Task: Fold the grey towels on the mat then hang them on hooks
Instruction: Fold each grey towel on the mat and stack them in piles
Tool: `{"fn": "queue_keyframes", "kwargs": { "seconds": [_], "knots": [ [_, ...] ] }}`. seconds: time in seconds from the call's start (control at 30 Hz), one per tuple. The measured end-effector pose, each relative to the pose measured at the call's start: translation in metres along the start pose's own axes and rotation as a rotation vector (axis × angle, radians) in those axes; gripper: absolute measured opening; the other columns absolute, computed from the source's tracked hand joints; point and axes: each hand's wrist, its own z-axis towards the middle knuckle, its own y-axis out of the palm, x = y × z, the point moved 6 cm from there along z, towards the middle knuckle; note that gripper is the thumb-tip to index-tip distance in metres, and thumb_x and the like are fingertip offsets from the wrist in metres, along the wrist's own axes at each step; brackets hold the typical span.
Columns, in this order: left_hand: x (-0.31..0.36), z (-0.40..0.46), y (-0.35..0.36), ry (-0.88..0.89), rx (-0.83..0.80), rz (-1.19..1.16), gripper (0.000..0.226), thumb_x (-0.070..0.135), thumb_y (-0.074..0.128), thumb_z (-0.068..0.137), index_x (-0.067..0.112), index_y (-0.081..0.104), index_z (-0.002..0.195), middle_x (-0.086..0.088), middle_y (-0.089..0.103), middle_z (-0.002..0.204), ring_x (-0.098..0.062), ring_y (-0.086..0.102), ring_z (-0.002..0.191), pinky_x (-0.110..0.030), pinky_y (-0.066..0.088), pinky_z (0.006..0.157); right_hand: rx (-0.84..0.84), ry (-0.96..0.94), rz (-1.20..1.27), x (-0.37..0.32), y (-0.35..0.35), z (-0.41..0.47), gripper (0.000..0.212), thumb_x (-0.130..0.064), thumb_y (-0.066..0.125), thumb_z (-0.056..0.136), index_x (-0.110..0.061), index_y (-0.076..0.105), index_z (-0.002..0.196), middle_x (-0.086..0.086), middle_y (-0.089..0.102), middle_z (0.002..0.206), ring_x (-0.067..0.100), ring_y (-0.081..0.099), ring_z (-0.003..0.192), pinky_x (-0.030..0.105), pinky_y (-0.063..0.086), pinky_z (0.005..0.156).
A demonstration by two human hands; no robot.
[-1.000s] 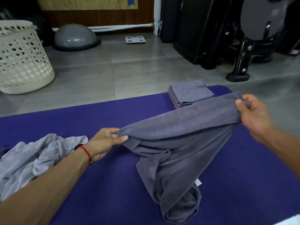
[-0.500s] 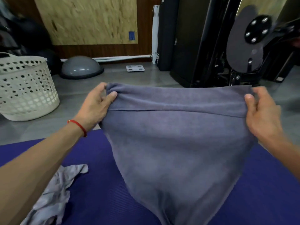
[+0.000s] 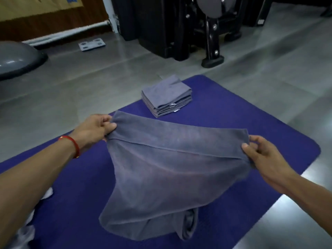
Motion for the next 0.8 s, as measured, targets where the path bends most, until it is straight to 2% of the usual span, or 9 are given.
{"fn": "queue_keyframes", "kwargs": {
  "seconds": [0.1, 0.2, 0.27, 0.4, 0.47, 0.53, 0.63, 0.7, 0.8],
  "knots": [
    [0.040, 0.050, 0.035, 0.110, 0.071, 0.390, 0.020, 0.013, 0.063, 0.095, 0.008, 0.063, 0.075, -0.002, 0.062, 0.061, -0.026, 0.061, 0.066, -0.037, 0.051, 0.066, -0.020, 0.030, -0.200, 0.026, -0.031, 0.002, 0.009, -0.007, 0.060, 0.100, -0.011, 0.068, 0.101, 0.007, 0.075, 0.083, 0.015, 0.074, 0.074, 0.020, 0.057, 0.058],
    [0.099, 0.103, 0.091, 0.194, 0.147, 0.564, 0.012, 0.019, 0.064, 0.093, 0.011, 0.073, 0.089, -0.020, 0.070, 0.093, -0.039, 0.067, 0.092, -0.038, 0.045, 0.071, 0.080, 0.038, -0.377, 0.042, -0.066, 0.024, 0.016, -0.008, 0.067, 0.095, -0.016, 0.067, 0.082, -0.007, 0.071, 0.069, 0.010, 0.071, 0.061, 0.017, 0.055, 0.052],
    [0.138, 0.136, 0.133, 0.173, 0.206, 0.610, 0.018, 0.023, 0.061, 0.093, 0.014, 0.073, 0.103, -0.024, 0.068, 0.110, -0.045, 0.063, 0.105, -0.042, 0.049, 0.079, 0.192, 0.043, -0.398, 0.050, -0.092, 0.042, 0.014, -0.012, 0.068, 0.096, -0.017, 0.069, 0.083, -0.002, 0.072, 0.073, 0.009, 0.070, 0.060, 0.019, 0.057, 0.051],
    [0.204, 0.207, 0.204, 0.099, 0.248, 0.448, 0.034, 0.023, 0.060, 0.090, 0.016, 0.070, 0.121, -0.024, 0.065, 0.123, -0.042, 0.060, 0.118, -0.043, 0.050, 0.096, 0.502, 0.053, -0.280, 0.055, -0.145, 0.073, 0.006, -0.013, 0.067, 0.097, -0.009, 0.070, 0.094, 0.010, 0.070, 0.076, 0.003, 0.061, 0.046, 0.015, 0.046, 0.039],
    [0.232, 0.239, 0.239, 0.104, 0.161, 0.278, 0.036, 0.017, 0.066, 0.086, 0.017, 0.071, 0.121, -0.016, 0.070, 0.121, -0.032, 0.063, 0.119, -0.038, 0.052, 0.098, 0.658, 0.069, -0.212, 0.060, -0.167, 0.083, 0.009, -0.012, 0.065, 0.097, -0.007, 0.070, 0.092, 0.011, 0.070, 0.072, 0.004, 0.059, 0.041, 0.014, 0.046, 0.043],
    [0.255, 0.254, 0.277, 0.179, 0.030, 0.236, 0.048, 0.012, 0.063, 0.090, 0.018, 0.060, 0.137, -0.013, 0.065, 0.131, -0.029, 0.059, 0.125, -0.036, 0.047, 0.105, 0.753, 0.093, -0.178, 0.067, -0.181, 0.090, 0.010, -0.016, 0.064, 0.098, -0.008, 0.070, 0.099, 0.007, 0.072, 0.077, 0.005, 0.065, 0.048, 0.016, 0.051, 0.051],
    [0.251, 0.231, 0.327, 0.216, -0.201, 0.315, 0.075, 0.013, 0.060, 0.094, 0.023, 0.023, 0.159, -0.014, 0.046, 0.151, -0.034, 0.047, 0.137, -0.036, 0.036, 0.114, 0.684, 0.178, -0.144, 0.080, -0.176, 0.088, 0.043, -0.022, 0.065, 0.099, -0.012, 0.054, 0.139, 0.005, 0.067, 0.116, 0.019, 0.068, 0.092, 0.020, 0.053, 0.073],
    [0.216, 0.190, 0.348, 0.277, -0.352, 0.530, 0.068, 0.013, 0.056, 0.095, 0.019, 0.028, 0.157, -0.014, 0.042, 0.155, -0.033, 0.044, 0.140, -0.034, 0.032, 0.114, 0.575, 0.242, -0.319, 0.094, -0.158, 0.077, 0.052, -0.021, 0.063, 0.099, -0.011, 0.045, 0.146, 0.008, 0.062, 0.129, 0.026, 0.062, 0.108, 0.028, 0.046, 0.088],
    [0.142, 0.097, 0.342, 0.473, -0.451, 0.611, 0.057, 0.032, 0.044, 0.091, 0.011, 0.050, 0.144, -0.016, 0.051, 0.146, -0.035, 0.051, 0.132, -0.040, 0.039, 0.109, 0.307, 0.111, -0.572, 0.116, -0.113, 0.055, 0.047, -0.012, 0.061, 0.094, -0.014, 0.048, 0.139, 0.008, 0.057, 0.127, 0.027, 0.059, 0.113, 0.035, 0.047, 0.095]
  ]
}}
